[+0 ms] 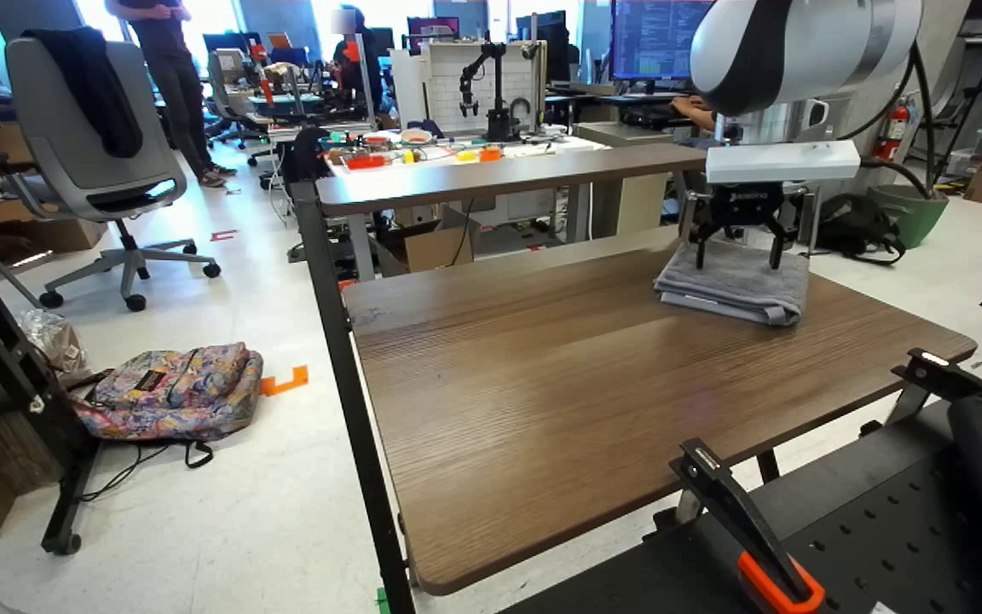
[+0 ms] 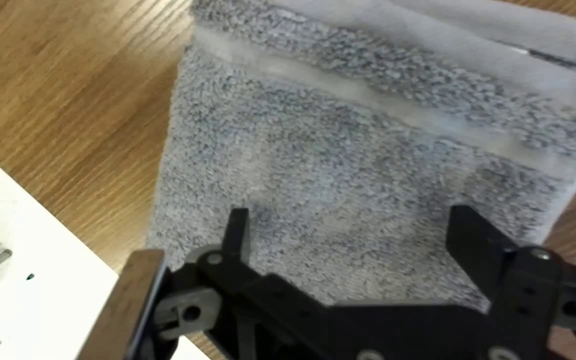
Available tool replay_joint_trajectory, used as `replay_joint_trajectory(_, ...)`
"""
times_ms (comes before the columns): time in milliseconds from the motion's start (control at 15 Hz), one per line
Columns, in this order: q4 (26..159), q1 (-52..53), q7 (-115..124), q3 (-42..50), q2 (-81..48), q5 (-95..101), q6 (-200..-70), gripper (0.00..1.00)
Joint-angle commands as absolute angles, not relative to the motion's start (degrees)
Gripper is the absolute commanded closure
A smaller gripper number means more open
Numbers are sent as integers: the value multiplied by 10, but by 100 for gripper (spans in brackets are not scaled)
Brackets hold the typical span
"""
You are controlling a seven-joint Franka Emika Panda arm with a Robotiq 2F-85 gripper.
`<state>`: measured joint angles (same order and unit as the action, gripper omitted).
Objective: Move the towel to the right
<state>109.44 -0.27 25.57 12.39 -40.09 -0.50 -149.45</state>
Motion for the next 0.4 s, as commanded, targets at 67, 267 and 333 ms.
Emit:
replay_joint_trajectory(67, 1141, 6, 229, 94, -291, -23, -1461, 0)
replay_joint_trajectory(267, 1186, 10, 192, 68, -212, -12, -1442, 0)
replay_joint_trajectory(333, 1132, 10, 225, 82, -278, -8, -1457, 0)
